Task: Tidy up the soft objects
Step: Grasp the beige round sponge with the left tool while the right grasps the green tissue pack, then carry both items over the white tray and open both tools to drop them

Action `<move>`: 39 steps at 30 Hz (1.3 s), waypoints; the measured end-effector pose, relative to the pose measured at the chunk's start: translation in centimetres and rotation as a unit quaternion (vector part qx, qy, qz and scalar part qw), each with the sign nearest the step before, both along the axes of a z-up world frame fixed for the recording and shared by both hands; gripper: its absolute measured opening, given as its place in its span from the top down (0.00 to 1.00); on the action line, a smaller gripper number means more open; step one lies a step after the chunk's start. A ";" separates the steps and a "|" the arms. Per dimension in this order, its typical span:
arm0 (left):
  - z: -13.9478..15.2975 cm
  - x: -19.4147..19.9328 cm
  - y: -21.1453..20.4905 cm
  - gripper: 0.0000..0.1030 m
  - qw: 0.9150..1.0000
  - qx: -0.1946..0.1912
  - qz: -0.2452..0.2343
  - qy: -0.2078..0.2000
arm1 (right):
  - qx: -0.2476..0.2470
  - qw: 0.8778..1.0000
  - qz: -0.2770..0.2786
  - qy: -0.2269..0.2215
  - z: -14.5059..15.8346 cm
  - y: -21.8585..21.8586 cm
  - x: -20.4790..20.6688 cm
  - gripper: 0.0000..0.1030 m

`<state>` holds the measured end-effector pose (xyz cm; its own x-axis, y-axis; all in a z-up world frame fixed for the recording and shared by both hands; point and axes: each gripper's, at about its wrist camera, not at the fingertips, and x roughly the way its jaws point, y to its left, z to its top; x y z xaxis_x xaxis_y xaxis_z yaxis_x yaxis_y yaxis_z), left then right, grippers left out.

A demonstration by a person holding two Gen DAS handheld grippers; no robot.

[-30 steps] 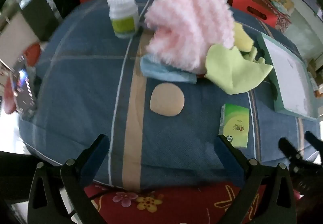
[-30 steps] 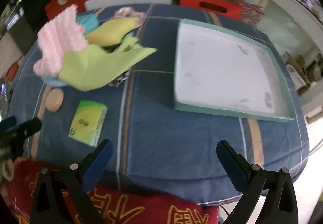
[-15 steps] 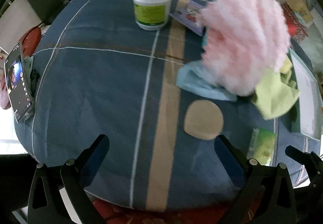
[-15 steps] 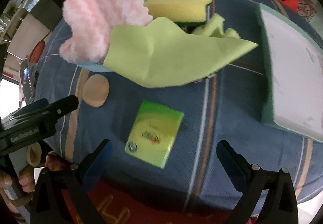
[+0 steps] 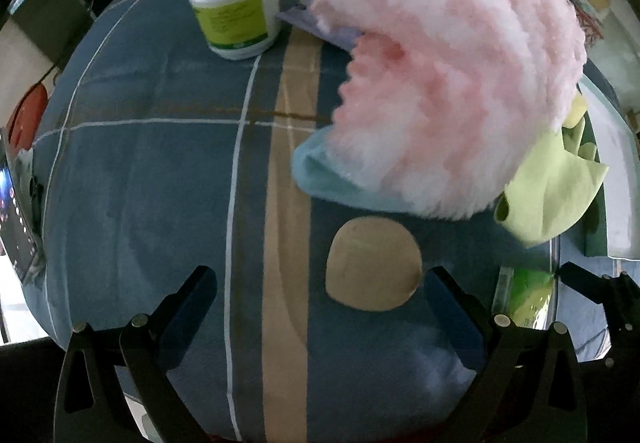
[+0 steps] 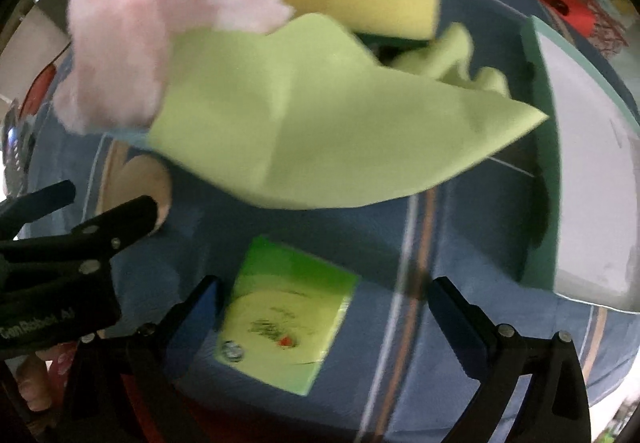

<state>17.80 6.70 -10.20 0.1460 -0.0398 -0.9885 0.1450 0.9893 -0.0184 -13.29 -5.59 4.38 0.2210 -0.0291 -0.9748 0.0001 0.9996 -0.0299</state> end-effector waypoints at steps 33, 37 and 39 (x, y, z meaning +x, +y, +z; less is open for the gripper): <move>4.5 -9.3 -0.6 0.51 0.989 -0.140 0.000 -0.046 | 0.083 0.994 -0.030 -0.056 3.1 -6.8 -5.6 0.49; 7.7 -13.0 -0.1 0.51 0.986 -0.153 0.001 -0.071 | 0.084 0.992 -0.046 -0.084 4.8 -8.4 -7.0 0.49; 9.8 -14.7 -0.2 0.51 0.984 -0.156 -0.004 -0.084 | 0.081 0.991 -0.050 -0.098 7.3 -8.9 -7.1 0.49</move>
<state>3.08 6.54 -0.42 0.3040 -0.3400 -0.8899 0.1797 0.9378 -0.2970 -20.39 -14.47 11.73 0.4112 0.0924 -0.9069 0.0894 0.9860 0.1410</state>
